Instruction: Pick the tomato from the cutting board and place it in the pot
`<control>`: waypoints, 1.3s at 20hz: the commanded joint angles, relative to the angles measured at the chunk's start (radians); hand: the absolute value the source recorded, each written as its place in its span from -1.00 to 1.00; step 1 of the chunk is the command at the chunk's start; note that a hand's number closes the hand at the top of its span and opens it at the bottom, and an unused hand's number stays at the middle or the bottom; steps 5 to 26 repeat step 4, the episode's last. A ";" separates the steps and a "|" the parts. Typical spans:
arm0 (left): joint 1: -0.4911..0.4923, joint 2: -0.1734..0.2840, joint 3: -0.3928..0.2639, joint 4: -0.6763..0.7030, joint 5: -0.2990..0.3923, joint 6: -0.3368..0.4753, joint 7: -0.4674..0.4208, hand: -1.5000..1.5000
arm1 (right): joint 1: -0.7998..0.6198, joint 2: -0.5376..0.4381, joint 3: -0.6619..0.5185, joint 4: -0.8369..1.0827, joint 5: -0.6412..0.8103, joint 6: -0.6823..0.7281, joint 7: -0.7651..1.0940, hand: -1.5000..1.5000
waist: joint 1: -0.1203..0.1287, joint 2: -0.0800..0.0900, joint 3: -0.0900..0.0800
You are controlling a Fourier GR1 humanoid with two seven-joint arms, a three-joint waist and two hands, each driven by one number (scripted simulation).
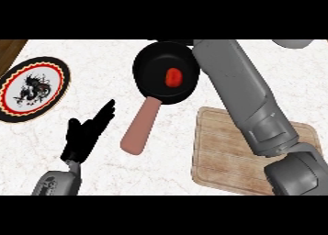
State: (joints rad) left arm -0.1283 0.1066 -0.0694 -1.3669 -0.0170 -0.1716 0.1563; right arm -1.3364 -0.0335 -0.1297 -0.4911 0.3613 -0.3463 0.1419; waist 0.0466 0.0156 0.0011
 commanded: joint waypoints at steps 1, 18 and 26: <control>0.013 0.023 0.011 -0.038 0.019 -0.023 0.043 0.00 | -0.027 -0.049 -0.088 0.000 -0.066 -0.026 -0.059 -1.00 | -0.009 -0.005 -0.001; 0.040 0.008 0.008 -0.044 0.009 -0.002 0.023 0.00 | 0.042 -0.098 -0.146 0.003 -0.125 0.012 -0.161 -1.00 | -0.013 -0.005 -0.001; 0.040 0.008 0.008 -0.044 0.009 -0.002 0.023 0.00 | 0.042 -0.098 -0.146 0.003 -0.125 0.012 -0.161 -1.00 | -0.013 -0.005 -0.001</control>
